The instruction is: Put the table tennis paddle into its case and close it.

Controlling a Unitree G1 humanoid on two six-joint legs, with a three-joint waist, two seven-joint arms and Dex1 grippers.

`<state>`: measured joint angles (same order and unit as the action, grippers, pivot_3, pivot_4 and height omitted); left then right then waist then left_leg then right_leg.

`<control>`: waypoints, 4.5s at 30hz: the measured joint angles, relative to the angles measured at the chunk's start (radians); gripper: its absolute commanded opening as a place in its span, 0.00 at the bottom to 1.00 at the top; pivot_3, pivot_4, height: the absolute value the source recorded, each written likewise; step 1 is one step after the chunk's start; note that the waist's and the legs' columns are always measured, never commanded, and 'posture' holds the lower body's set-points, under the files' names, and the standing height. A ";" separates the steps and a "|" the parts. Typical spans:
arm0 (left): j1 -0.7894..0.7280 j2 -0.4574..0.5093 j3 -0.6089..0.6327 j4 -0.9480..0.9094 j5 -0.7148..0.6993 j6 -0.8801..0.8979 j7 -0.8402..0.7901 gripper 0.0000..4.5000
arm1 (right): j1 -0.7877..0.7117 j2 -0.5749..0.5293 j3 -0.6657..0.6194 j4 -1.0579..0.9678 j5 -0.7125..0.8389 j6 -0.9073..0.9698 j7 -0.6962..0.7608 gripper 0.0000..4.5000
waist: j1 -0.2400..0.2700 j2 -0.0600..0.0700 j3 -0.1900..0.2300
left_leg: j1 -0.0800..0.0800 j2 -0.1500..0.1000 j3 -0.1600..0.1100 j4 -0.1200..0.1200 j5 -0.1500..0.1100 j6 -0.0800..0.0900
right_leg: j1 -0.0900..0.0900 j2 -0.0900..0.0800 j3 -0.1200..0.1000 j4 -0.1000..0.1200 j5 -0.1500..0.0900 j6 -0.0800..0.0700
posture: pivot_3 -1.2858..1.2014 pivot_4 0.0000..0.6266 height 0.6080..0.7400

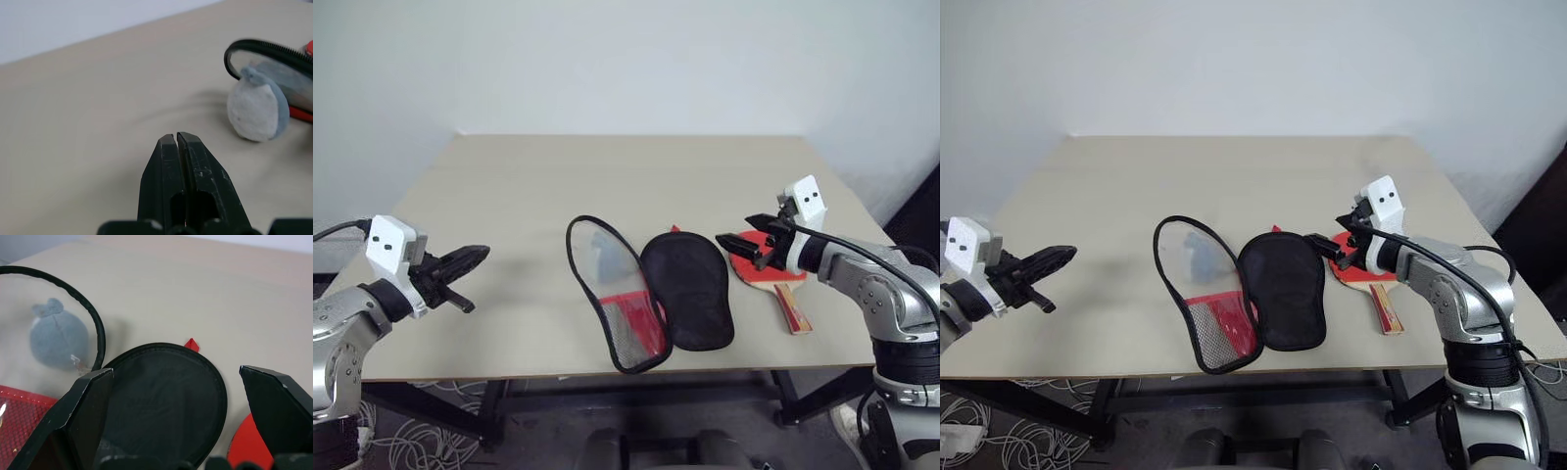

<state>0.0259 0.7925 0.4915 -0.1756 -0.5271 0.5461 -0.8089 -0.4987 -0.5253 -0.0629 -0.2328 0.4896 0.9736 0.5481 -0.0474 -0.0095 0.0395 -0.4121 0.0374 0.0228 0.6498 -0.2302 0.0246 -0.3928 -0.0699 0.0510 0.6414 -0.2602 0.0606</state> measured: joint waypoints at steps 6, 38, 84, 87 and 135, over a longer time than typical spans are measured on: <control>-0.017 -0.015 -0.021 0.024 0.002 -0.001 0.002 0.00 | -0.002 0.007 0.002 -0.003 -0.001 0.000 -0.037 0.99 | 0.001 0.000 0.000 | 0.000 0.001 -0.001 0.000 0.000 0.000 | 0.000 0.001 -0.002 0.000 0.000 -0.002 | 0.52 0.00 1.00; -0.042 -0.014 -0.078 -0.043 -0.040 -0.034 -0.040 0.00 | 0.121 -0.238 0.053 0.184 -0.133 -0.111 0.103 0.99 | 0.002 -0.002 0.001 | 0.000 0.000 0.000 0.003 0.000 0.000 | 0.002 0.001 0.000 0.000 0.000 0.000 | 0.52 0.00 1.00; -0.077 -0.043 -0.157 0.013 -0.010 -0.086 -0.045 0.00 | 0.066 0.237 -0.157 -0.022 -0.055 0.275 -0.326 0.26 | -0.001 0.000 0.001 | 0.000 0.003 0.000 0.003 0.000 0.000 | 0.001 0.006 0.002 0.004 0.001 0.000 | 0.52 0.00 1.00; -0.075 -0.043 -0.157 0.015 -0.001 -0.086 -0.047 0.00 | 0.065 0.315 -0.150 -0.099 -0.038 0.372 -0.368 0.26 | 0.002 0.000 0.001 | 0.000 0.003 0.000 0.003 0.000 0.000 | 0.001 0.005 0.001 0.004 0.001 0.000 | 0.52 0.00 1.00; -0.080 -0.021 -0.160 0.027 0.004 -0.071 -0.071 0.00 | 0.049 0.692 -0.114 -0.172 -0.306 0.633 -0.597 0.99 | -0.003 0.000 0.000 | 0.000 0.004 -0.001 0.001 0.001 -0.003 | 0.000 0.004 -0.002 0.004 0.002 -0.002 | 0.52 0.00 1.00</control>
<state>-0.0542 0.7719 0.3314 -0.1482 -0.5231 0.4756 -0.8803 -0.4497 0.1662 -0.1768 -0.4045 0.1836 1.6068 -0.0486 -0.0506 -0.0097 0.0399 -0.4122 0.0413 0.0217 0.6506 -0.2289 0.0221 -0.3931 -0.0657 0.0487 0.6450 -0.2584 0.0589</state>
